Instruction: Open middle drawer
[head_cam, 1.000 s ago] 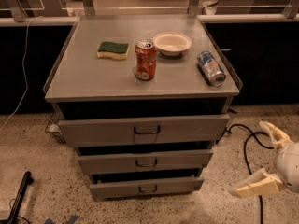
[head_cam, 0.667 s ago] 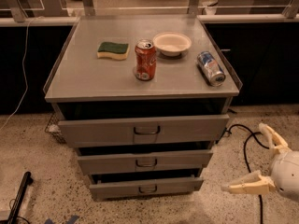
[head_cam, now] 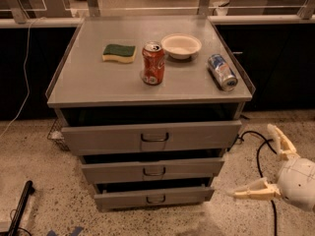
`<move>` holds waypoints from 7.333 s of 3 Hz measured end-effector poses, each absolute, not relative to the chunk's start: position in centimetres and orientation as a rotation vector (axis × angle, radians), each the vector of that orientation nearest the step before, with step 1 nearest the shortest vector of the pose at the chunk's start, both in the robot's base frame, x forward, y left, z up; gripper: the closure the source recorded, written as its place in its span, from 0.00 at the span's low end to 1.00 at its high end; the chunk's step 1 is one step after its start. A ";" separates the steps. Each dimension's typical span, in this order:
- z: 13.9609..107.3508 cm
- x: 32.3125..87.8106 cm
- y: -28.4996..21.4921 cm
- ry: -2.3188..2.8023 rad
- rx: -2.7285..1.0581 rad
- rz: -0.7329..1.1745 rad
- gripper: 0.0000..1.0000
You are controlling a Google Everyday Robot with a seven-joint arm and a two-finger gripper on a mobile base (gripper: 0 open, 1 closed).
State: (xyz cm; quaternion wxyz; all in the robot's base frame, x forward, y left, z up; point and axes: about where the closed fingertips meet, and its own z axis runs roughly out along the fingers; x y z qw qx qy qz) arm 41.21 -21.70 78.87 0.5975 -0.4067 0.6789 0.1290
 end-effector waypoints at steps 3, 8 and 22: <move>71.8 45.3 -22.9 1.837 -1.329 -0.028 0.00; 61.7 41.3 -18.4 1.788 -1.745 -0.136 0.00; 44.0 54.3 -15.2 1.772 -1.297 0.235 0.00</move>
Offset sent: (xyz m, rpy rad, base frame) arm 0.0609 -0.0049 -0.0874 -0.5802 0.2136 0.0214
